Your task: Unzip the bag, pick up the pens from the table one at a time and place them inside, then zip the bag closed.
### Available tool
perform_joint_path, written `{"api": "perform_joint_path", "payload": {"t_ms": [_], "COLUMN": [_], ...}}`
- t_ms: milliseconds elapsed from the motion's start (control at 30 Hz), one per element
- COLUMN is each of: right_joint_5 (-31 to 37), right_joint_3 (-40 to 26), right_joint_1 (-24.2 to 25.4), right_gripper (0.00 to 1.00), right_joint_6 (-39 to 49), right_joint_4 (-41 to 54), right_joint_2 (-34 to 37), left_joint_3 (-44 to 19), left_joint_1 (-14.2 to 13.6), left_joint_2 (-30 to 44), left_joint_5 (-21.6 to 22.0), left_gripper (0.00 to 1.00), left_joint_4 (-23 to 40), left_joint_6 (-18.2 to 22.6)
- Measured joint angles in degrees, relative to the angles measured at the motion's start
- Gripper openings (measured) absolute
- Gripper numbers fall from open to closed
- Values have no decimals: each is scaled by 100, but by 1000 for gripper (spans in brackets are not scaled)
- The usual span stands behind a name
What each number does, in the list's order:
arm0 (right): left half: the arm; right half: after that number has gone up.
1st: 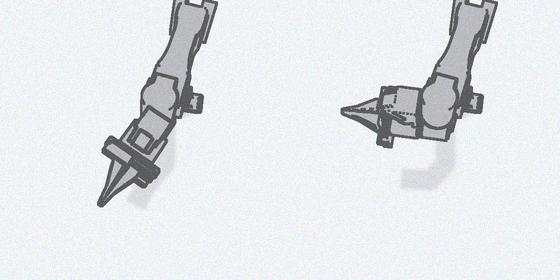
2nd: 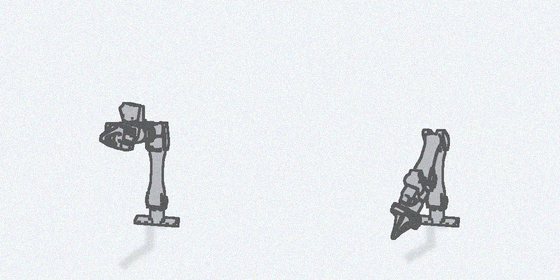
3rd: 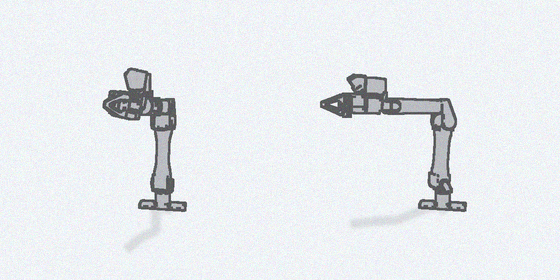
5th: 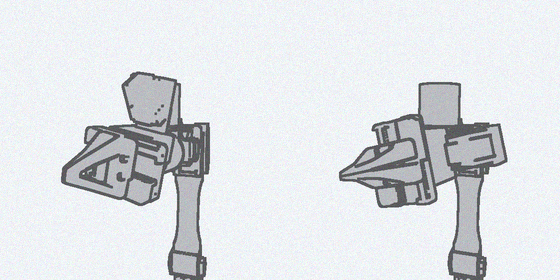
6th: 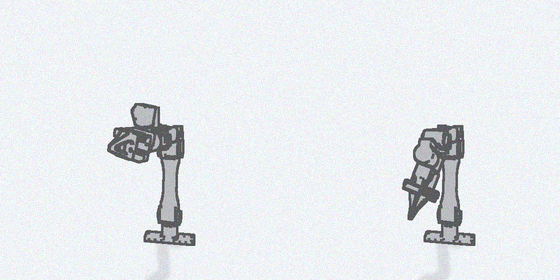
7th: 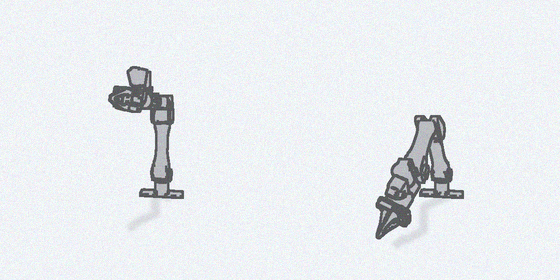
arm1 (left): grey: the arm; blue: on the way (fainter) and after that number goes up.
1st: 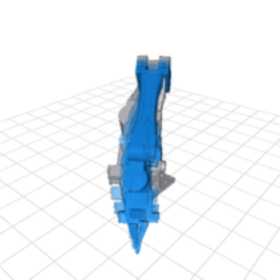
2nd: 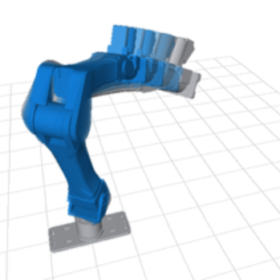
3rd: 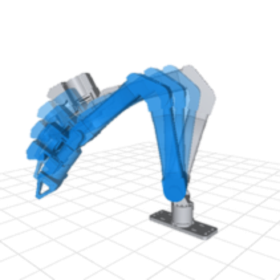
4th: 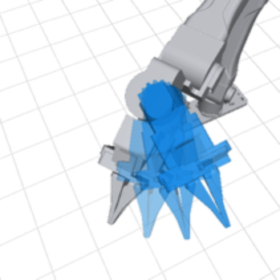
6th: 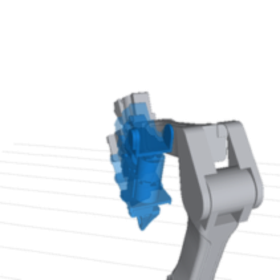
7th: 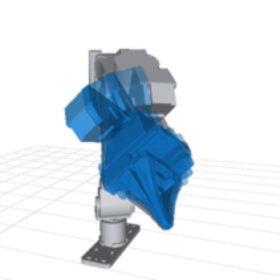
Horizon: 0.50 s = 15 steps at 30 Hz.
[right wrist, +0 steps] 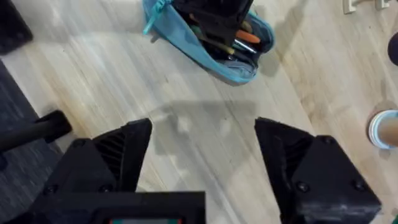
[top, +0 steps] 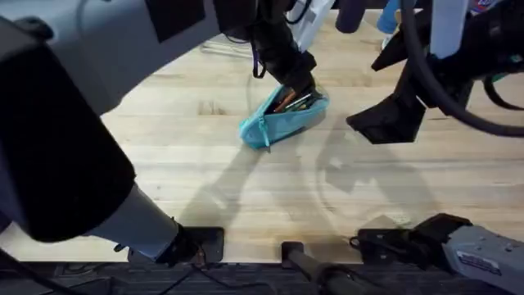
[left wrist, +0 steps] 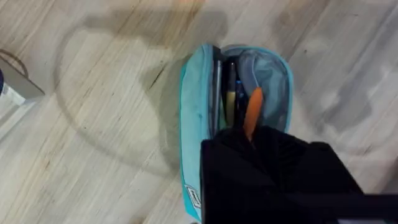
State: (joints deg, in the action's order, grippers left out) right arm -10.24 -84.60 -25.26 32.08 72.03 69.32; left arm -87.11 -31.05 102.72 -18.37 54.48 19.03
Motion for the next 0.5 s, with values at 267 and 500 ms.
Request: {"api": "perform_joint_path", "payload": {"t_ms": [267,500], "right_joint_5": [0,0], "right_joint_3": [0,0], "right_joint_1": [0,0], "right_gripper": [997,996], "right_joint_6": [0,0], "right_joint_4": [0,0], "right_joint_2": [0,2], "left_joint_3": [0,0], "left_joint_1": [0,0], "left_joint_2": [0,0], "left_joint_5": [5,15], "left_gripper": [42,379], "left_joint_4": [-4,-4], "left_joint_6": [1,-6]}}
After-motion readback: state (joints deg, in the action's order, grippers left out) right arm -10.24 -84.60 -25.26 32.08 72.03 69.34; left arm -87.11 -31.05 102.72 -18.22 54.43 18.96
